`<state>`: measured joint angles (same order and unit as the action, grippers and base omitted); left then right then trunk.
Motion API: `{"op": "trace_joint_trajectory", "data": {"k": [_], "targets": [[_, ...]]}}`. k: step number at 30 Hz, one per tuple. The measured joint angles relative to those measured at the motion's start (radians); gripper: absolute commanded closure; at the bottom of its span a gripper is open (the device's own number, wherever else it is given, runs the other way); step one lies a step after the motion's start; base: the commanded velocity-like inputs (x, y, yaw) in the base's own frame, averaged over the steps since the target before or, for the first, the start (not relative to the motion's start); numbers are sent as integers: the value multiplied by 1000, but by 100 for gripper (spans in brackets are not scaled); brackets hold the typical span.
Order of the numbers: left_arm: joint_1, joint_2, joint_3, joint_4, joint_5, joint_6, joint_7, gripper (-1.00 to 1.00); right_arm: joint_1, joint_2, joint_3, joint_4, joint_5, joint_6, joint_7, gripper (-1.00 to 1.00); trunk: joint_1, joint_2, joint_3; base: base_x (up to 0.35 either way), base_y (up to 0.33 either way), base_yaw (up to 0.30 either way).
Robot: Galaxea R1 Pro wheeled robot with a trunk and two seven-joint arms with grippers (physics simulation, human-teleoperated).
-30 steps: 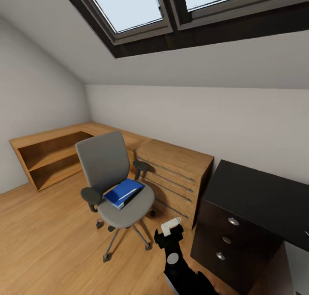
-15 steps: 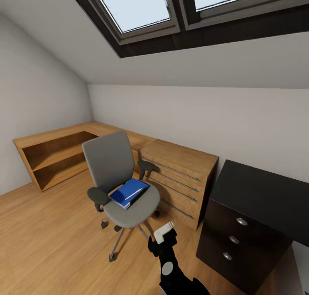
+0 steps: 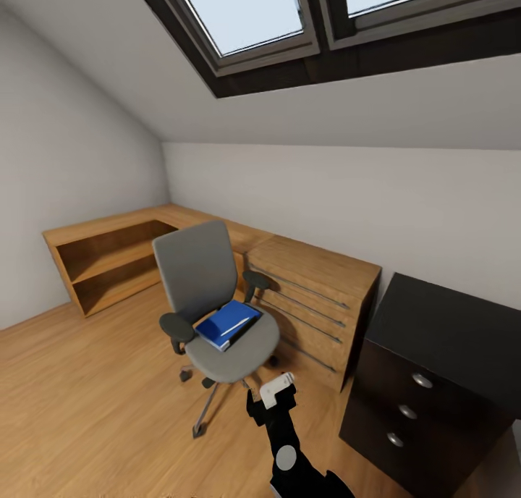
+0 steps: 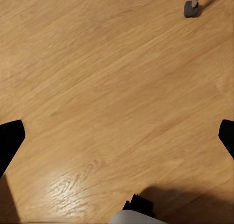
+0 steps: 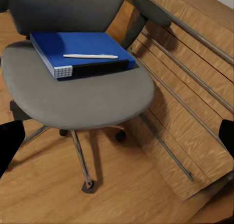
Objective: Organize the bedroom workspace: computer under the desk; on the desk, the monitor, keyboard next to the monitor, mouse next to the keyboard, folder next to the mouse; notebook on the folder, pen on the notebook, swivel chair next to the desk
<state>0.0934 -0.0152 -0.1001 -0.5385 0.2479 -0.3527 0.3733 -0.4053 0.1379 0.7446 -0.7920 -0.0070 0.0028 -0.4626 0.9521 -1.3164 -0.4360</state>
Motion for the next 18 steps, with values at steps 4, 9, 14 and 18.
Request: {"op": "trace_joint_trajectory", "data": {"k": [4, 9, 14, 18], "targets": [[0, -1, 0, 0, 0, 0, 0, -100, 0, 0, 1, 0, 0, 0, -1, -100, 0, 0, 0, 0, 0, 279], [0, -1, 0, 0, -1, 0, 0, -100, 0, 0, 2, 0, 0, -6, -28, -100, 0, 0, 0, 0, 0, 282], [0, -1, 0, 0, -1, 0, 0, -100, 0, 0, 2, 3, 0, -21, -37, -100, 0, 0, 0, 0, 0, 282], [0, -1, 0, 0, -1, 0, 0, -100, 0, 0, 2, 12, 0, -24, -38, -100, 0, 0, -1, 0, 0, 282]]}}
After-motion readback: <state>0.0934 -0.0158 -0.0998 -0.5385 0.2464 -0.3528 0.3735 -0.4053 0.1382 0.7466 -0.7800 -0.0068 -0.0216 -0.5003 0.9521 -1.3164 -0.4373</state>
